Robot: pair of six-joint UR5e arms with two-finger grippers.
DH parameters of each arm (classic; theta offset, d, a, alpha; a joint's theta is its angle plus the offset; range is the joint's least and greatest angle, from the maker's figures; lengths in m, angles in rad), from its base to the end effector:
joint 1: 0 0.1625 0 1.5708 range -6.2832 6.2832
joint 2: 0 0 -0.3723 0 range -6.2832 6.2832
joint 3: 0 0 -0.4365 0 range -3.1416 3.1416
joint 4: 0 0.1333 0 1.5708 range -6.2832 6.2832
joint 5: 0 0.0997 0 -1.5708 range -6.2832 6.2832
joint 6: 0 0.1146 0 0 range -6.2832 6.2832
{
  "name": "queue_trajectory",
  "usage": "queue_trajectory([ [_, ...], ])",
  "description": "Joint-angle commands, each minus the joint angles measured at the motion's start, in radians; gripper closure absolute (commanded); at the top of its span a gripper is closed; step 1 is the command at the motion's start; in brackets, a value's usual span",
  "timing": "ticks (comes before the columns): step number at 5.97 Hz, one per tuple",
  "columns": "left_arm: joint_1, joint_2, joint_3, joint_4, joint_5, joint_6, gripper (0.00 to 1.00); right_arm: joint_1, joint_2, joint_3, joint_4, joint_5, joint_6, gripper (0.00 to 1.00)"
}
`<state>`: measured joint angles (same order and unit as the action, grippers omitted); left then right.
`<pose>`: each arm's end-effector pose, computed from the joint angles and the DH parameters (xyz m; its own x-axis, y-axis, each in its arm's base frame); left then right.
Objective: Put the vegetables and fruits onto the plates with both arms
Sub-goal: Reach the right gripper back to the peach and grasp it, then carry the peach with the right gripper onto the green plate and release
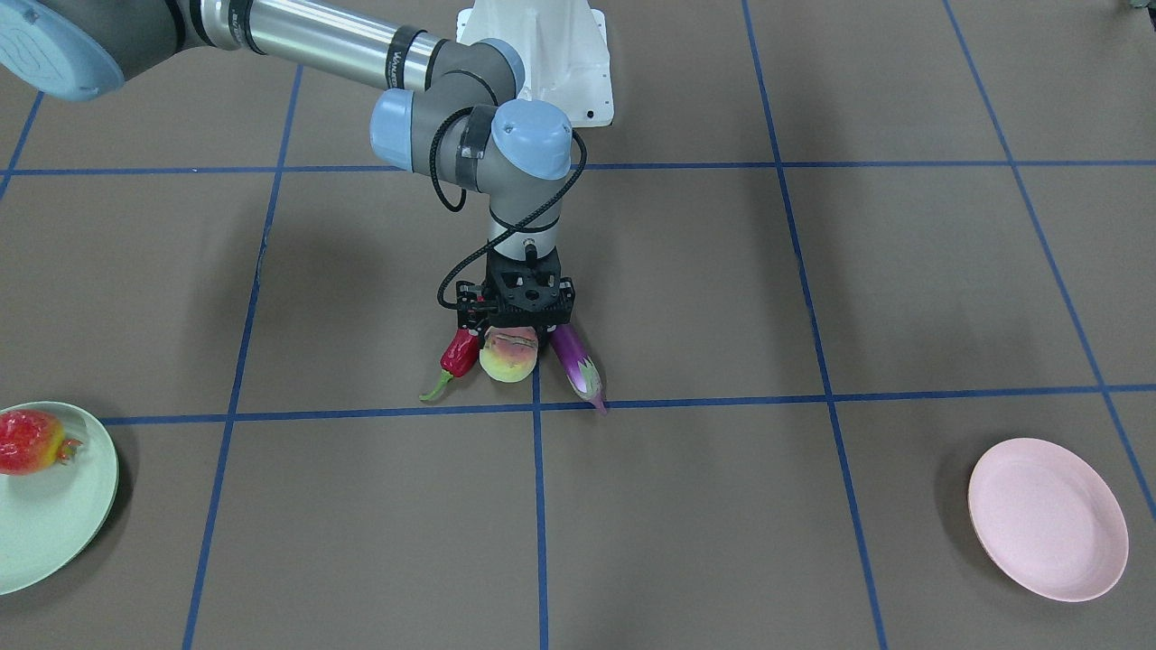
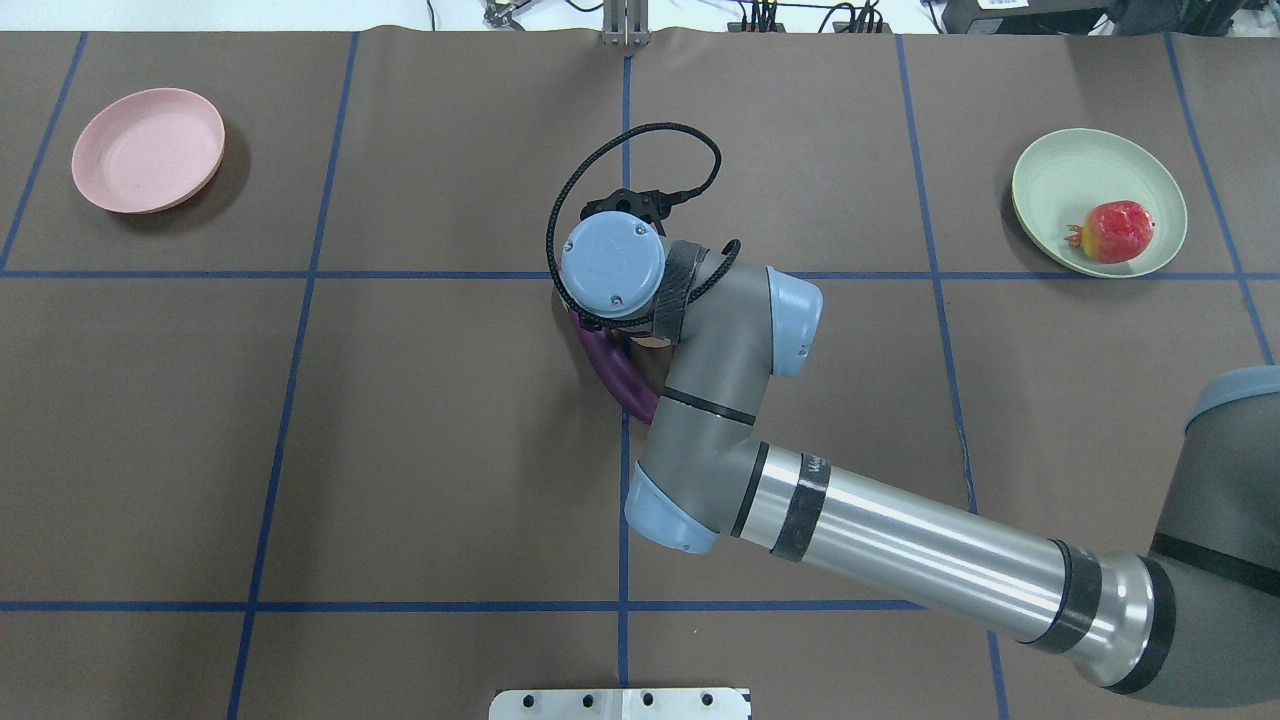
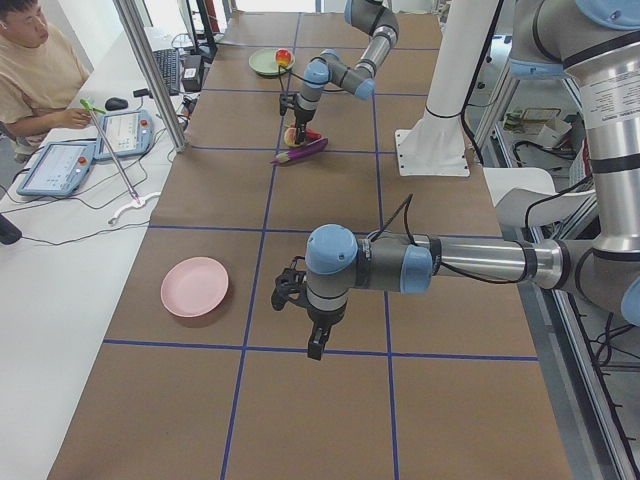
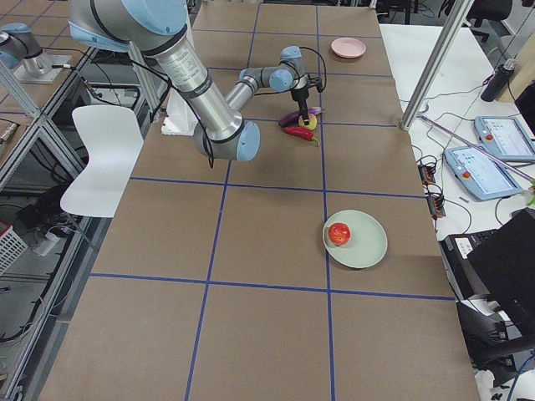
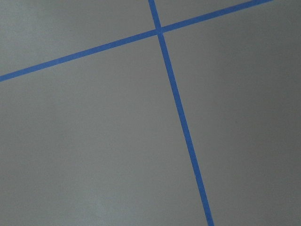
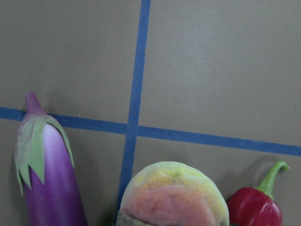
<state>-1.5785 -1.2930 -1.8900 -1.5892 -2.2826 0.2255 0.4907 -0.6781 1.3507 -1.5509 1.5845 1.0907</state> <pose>-0.0618 -0.4383 0.5831 0.7400 0.2556 -0.6222 -0.1619 0.9655 0.2040 -0.6270 -0.4844 0.1486 0.8162 -0.0875 0.5711 -0.0976 0.9534 0.2855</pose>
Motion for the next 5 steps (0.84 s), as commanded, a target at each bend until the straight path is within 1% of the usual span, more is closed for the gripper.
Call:
queue_trajectory([
  [1,0.000,0.000,0.002,0.000,-0.015,0.000,0.00,0.053,0.005,0.028,-0.003,0.029,-0.055,1.00],
  [2,0.000,0.000,0.003,0.000,-0.021,-0.002,0.00,0.121,-0.004,0.028,-0.002,0.085,-0.210,1.00],
  [3,0.000,0.000,0.003,0.000,-0.021,0.000,0.00,0.219,-0.038,0.028,0.006,0.214,-0.354,1.00],
  [4,0.000,0.000,0.003,0.000,-0.021,-0.002,0.00,0.315,-0.099,0.028,0.024,0.256,-0.593,1.00],
  [5,0.000,0.001,0.003,0.000,-0.023,-0.002,0.00,0.406,-0.172,0.027,0.038,0.329,-0.741,1.00],
])
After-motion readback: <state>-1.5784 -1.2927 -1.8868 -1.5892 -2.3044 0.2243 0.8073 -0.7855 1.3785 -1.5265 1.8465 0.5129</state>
